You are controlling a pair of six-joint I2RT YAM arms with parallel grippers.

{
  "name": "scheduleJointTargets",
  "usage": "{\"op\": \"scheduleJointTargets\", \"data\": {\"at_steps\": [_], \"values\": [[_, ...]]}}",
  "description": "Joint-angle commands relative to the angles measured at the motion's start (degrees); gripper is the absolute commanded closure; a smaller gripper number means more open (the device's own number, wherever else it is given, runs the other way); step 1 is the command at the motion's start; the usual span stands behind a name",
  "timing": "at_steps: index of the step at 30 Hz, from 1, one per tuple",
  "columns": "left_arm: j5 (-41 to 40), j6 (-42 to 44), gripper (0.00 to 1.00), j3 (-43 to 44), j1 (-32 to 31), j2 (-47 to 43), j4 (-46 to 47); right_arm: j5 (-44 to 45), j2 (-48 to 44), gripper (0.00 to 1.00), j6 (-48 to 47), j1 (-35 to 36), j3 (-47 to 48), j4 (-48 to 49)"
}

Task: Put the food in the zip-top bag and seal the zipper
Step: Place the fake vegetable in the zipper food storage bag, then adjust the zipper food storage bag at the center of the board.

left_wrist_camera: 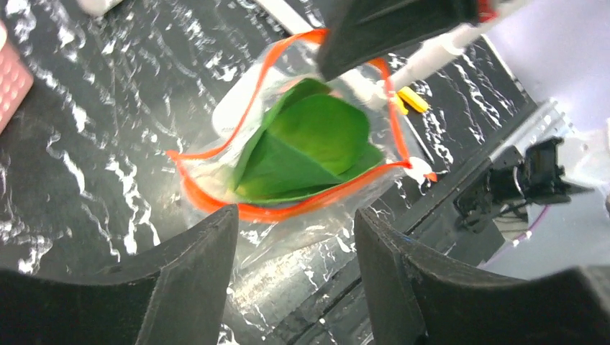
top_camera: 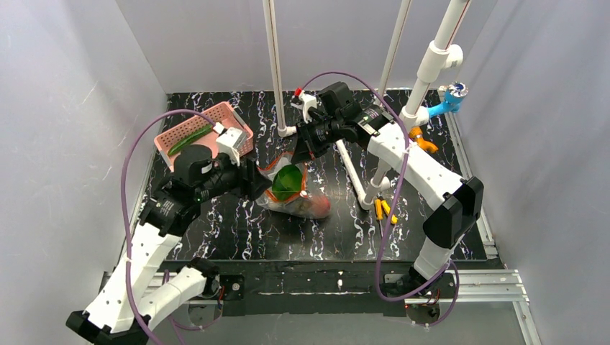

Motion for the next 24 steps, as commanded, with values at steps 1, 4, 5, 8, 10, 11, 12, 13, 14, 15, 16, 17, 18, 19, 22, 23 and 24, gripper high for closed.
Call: {"op": "scheduleJointTargets", "data": {"at_steps": [1,4,5,8,10,11,12,13,14,15,16,17,18,19,22,23,24], "values": [[-14.1,-12.3,0.43,2.1,0.0,2.1,-8.2,-1.4,0.1,0.99,-0.6,-0.7,3.6,2.0],[-14.6,-25.4,0.48,1.6,0.0,3.1,-10.3,0.0,0.2,0.99,-0.5,-0.6,3.9,1.9],[-15.1,-29.1,0.48,1.1,0.0,3.3,-10.9,0.3,0.2,0.99,-0.5,-0.5,4.0,1.8],[-17.8,-34.8,0.47,1.6,0.0,4.9,-12.7,0.9,0.3,0.99,-0.4,-0.3,4.0,2.4],[-23.0,-38.0,0.46,2.9,0.0,6.7,-15.1,1.1,0.8,0.99,-0.4,0.1,4.5,2.0],[-24.4,-39.5,0.46,3.6,-0.1,7.6,-16.5,1.3,1.0,0.99,-0.6,0.3,4.8,1.8],[-25.6,-41.0,0.45,4.1,0.0,8.5,-17.4,1.5,1.1,0.99,-0.8,0.5,5.0,1.6],[-26.7,-42.7,0.46,4.4,0.0,9.5,-18.0,1.9,1.1,0.99,-0.9,0.7,4.8,1.6],[-27.3,-44.5,0.45,4.6,0.0,10.3,-18.3,2.1,1.1,0.99,-1.1,0.7,4.7,1.6],[-27.9,-45.9,0.44,4.7,0.0,11.4,-18.5,2.2,1.0,0.99,-1.2,0.8,4.4,1.7],[-28.4,-47.1,0.43,5.3,0.0,12.7,-18.9,2.4,0.9,0.99,-1.2,0.9,4.2,1.9],[-28.5,-47.5,0.41,5.7,0.0,14.0,-19.0,2.4,0.7,0.99,-1.3,0.9,4.0,1.9],[-28.0,-47.5,0.39,5.9,-0.1,15.3,-18.6,2.6,0.7,0.99,-1.3,0.9,3.8,2.1],[-27.6,-47.6,0.38,6.1,-0.1,16.4,-18.1,2.6,0.6,0.99,-1.4,1.0,3.8,2.1],[-27.4,-48.1,0.37,6.7,0.0,19.1,-17.4,2.8,0.7,0.99,-1.6,1.1,3.9,2.1],[-28.0,-48.9,0.37,6.6,-0.1,19.6,-17.6,2.9,0.7,0.99,-1.6,1.2,3.9,2.1],[-29.0,-50.0,0.37,6.8,-0.1,20.1,-18.3,3.3,0.7,0.99,-1.6,1.3,3.9,2.1]]}}
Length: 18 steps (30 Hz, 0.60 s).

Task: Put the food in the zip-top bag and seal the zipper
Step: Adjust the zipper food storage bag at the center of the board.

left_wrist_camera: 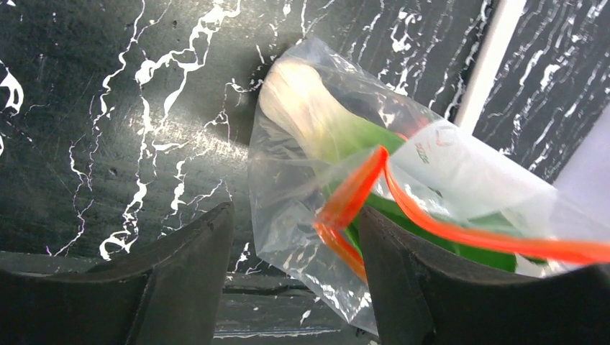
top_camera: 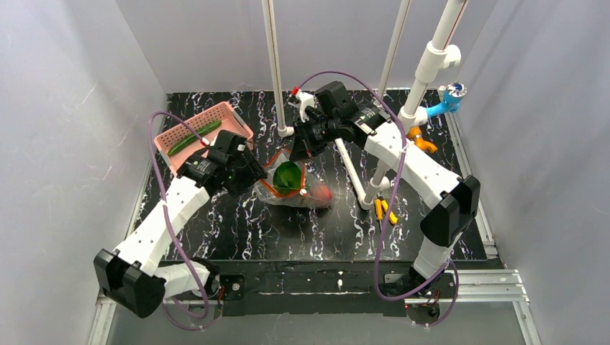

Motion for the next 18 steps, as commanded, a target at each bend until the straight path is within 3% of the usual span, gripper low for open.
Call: {"op": "scheduleJointTargets", "data": {"at_steps": [1,9,18], "values": [[-4.4,-4.9,0.38,2.2,-0.1,1.7,-3.4,0.8,-0.7,0.99,-0.8,0.5,1.9,2.0],[-7.9,-9.1,0.52,4.3,-0.9,4.4,-9.1,3.0,-0.1,0.99,-1.8,1.2,1.8,2.0],[-7.1,-9.0,0.85,5.5,-1.0,3.0,-9.9,10.6,-0.3,0.99,-5.0,4.3,2.9,-0.2]]}}
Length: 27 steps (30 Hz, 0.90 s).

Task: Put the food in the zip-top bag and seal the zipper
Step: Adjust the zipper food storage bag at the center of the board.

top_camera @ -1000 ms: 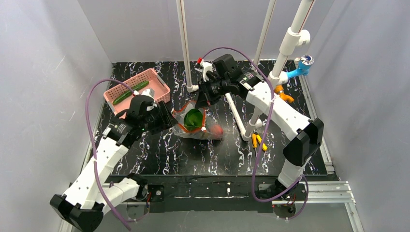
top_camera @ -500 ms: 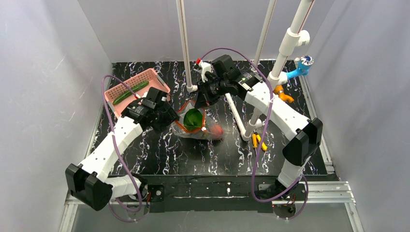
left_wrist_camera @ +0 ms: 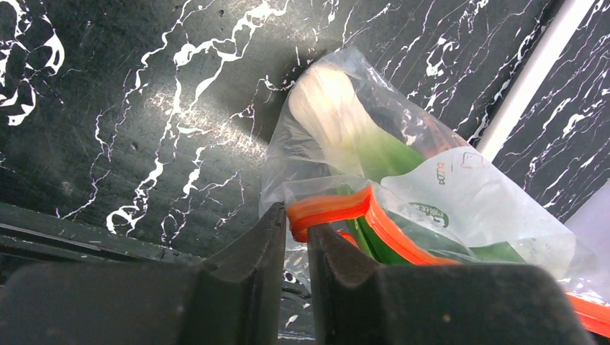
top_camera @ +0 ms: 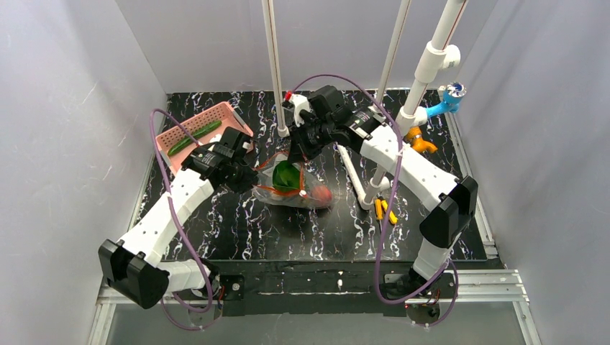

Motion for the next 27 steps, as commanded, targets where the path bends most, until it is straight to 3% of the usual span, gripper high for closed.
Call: {"op": "scheduleJointTargets", "data": {"at_steps": [1,3,7,12,15,18,23,27], "values": [[-1.8,-0.4,0.92,1.3,-0.2,-2.3,-2.2,6.0,-0.5,0.99,-3.6,2.2,2.6,-0.3],[-1.4,0.6,1.0,0.6,-0.2,-4.4,-1.2,7.4,-1.0,0.99,-4.4,2.7,2.1,-0.1],[0.6,6.3,1.0,-1.7,0.0,-9.8,3.7,8.0,-2.0,0.99,-7.2,2.8,0.5,1.2],[-3.7,7.3,1.0,-7.9,1.1,-22.9,6.5,11.5,-2.4,0.99,-12.5,2.7,-0.4,1.5],[-1.7,7.3,1.0,-14.9,1.7,-30.9,15.6,10.9,-2.3,0.99,-12.7,2.8,0.5,0.3],[3.3,5.9,1.0,-17.3,2.0,-31.0,19.8,9.0,-1.4,0.99,-11.2,4.1,3.1,-1.9],[2.8,8.3,1.0,-12.7,2.0,-26.7,13.0,7.1,-3.8,0.83,-10.3,5.2,2.7,-2.8],[2.3,9.3,1.0,-13.3,2.0,-28.7,14.5,9.0,-5.6,0.72,-10.8,5.2,1.2,-4.4]]}}
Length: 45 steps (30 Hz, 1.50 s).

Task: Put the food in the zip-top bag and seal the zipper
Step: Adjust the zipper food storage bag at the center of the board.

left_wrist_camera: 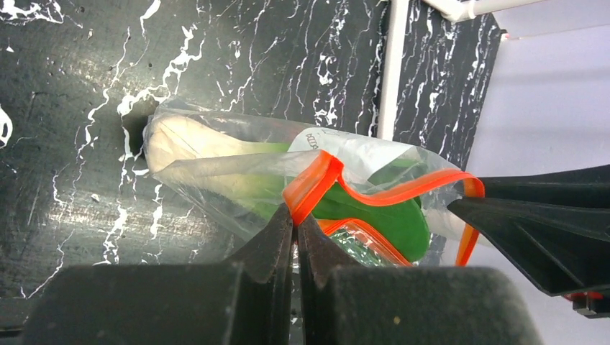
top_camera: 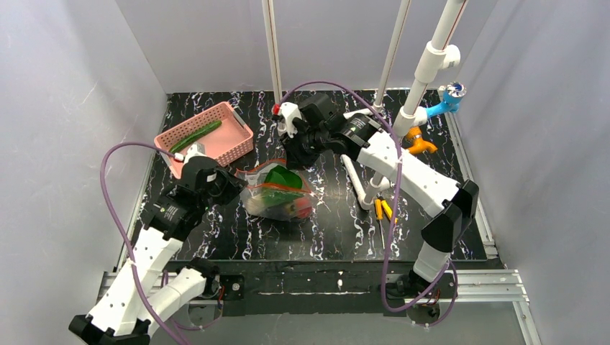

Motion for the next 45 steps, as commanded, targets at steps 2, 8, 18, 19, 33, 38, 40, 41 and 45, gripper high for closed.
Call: {"op": "scheduleJointTargets", "data": {"at_steps": [2,8,18,19,33,38,40,41,45], "values": [[-0.3,1.9,1.0,1.4,0.3,-2.6,0.4,1.3,-5.7,0.69,-0.9,0.1,-1.6,-1.4],[0.8,1.5,1.0,2.9,0.3,-1.3,-0.5,-0.8,-5.3,0.67,-0.7,1.5,-1.2,-0.2],[1.2,0.3,1.0,1.8,0.3,-2.1,1.6,5.3,2.0,0.82,-1.4,3.1,6.0,-1.3],[0.9,-0.2,1.0,2.0,0.4,-2.0,1.1,6.5,1.9,0.88,-1.4,3.8,6.8,-2.0],[-1.9,-7.8,1.0,1.7,0.6,0.7,4.2,17.6,-3.5,0.99,-1.8,9.1,2.6,-1.1],[4.1,-7.4,1.0,5.6,0.8,4.8,3.4,16.5,-6.2,0.99,-0.7,8.9,1.8,-0.9],[3.5,-7.3,0.98,5.7,0.7,3.3,4.0,17.4,-8.5,0.99,-0.4,8.9,-0.1,0.3],[2.5,-7.1,0.89,5.2,0.8,2.2,4.4,17.6,-9.2,0.99,-0.3,8.8,-1.5,0.9],[2.9,-6.2,0.39,-0.3,0.8,-1.2,8.4,17.7,-8.4,0.99,-0.2,8.2,-5.2,2.7]]}}
